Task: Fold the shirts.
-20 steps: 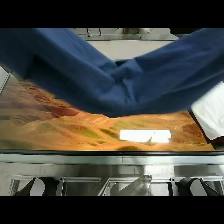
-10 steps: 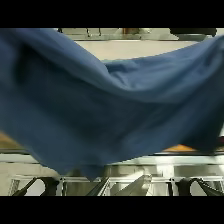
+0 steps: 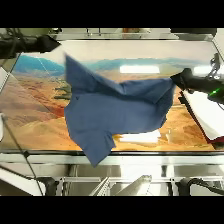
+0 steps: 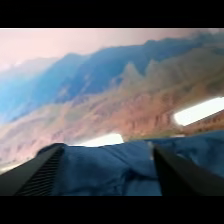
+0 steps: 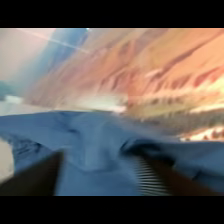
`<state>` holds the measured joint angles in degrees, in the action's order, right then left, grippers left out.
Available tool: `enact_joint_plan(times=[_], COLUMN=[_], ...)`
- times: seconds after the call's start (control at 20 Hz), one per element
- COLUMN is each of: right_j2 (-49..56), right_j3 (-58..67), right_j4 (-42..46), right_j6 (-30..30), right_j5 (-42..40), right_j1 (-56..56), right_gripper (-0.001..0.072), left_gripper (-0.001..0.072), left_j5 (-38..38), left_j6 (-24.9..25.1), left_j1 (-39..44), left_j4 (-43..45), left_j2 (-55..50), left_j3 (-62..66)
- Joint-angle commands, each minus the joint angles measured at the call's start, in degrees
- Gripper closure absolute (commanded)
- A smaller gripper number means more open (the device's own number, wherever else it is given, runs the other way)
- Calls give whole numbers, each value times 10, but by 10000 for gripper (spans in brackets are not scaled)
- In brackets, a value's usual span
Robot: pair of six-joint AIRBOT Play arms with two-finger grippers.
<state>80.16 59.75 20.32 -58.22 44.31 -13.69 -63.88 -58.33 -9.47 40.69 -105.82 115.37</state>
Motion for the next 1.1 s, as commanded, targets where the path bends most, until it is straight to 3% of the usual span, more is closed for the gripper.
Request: enact_joint_plan(times=[0.0,0.1,0.15,0.2,0.25,0.4,0.5,0.75,1.05], right_j2=[57,49,41,34,30,29,29,29,35], right_j3=[26,47,50,50,50,38,4,-102,-123], right_j4=[-66,-43,-23,-1,31,172,238,234,231], right_j6=[101,117,117,109,87,4,-29,-31,-31], right_j5=[-28,38,78,116,155,252,271,254,199], right_j1=[-18,-44,-60,-77,-97,-138,-141,-139,-94], right_gripper=[99,106,182,341,396,396,396,396,396], left_gripper=[-13,-10,26,23,23,23,23,23,23], left_j5=[-24,-46,-65,-94,-123,-198,-190,-99,-72], left_j6=[-91,-103,-108,-112,-122,-127,-122,-75,-16], left_j1=[-30,-65,-83,-101,-115,-145,-155,-164,-164], left_j4=[27,30,30,29,28,32,61,74,-3], left_j2=[-69,-18,7,31,53,131,200,309,312], left_j3=[62,-2,-34,-65,-92,-228,-371,-661,-767])
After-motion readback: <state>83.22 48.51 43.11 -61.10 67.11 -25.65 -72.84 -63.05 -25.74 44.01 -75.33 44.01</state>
